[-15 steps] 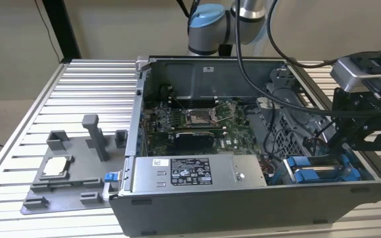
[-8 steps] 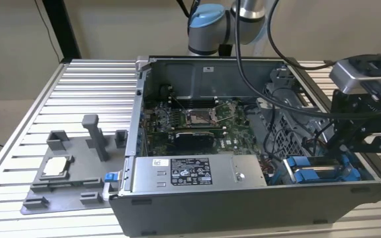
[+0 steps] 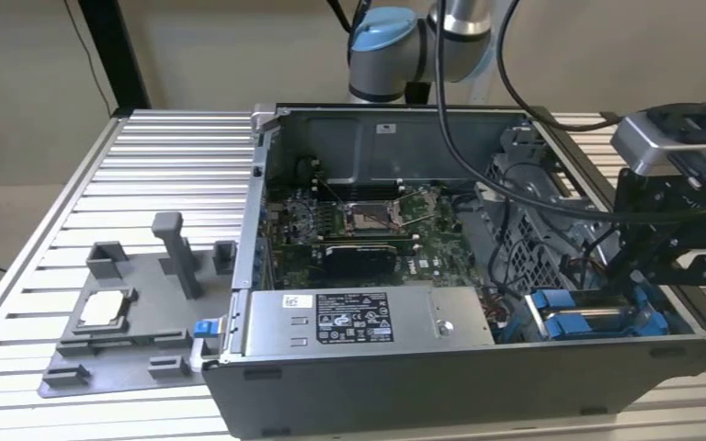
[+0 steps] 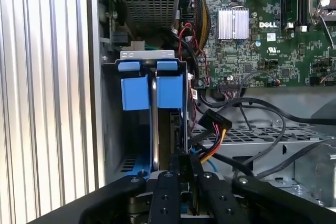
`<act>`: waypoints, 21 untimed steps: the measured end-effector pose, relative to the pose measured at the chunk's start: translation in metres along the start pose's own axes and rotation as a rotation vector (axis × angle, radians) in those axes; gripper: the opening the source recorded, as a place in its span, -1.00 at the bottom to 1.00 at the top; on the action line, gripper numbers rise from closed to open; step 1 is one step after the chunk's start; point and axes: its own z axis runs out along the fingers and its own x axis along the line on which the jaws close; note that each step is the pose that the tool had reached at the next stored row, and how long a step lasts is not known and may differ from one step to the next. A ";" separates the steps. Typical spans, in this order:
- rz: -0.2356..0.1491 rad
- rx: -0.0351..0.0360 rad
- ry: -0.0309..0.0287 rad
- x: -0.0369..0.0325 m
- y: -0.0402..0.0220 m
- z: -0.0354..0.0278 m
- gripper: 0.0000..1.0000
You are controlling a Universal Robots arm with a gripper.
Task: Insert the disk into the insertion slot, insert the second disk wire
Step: 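Insert the second disk wire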
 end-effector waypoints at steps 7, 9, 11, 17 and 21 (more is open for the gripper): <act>0.000 0.0000 0.0001 0.0006 -0.0001 0.0009 -1.00; 0.000 0.0001 0.0001 0.0007 0.0000 0.0014 -1.00; 0.000 0.0000 0.0000 0.0007 0.0003 0.0018 -1.00; 0.000 0.0000 0.0000 0.0010 0.0008 0.0028 -1.00; 0.000 0.0000 0.0000 0.0011 0.0009 0.0038 -1.00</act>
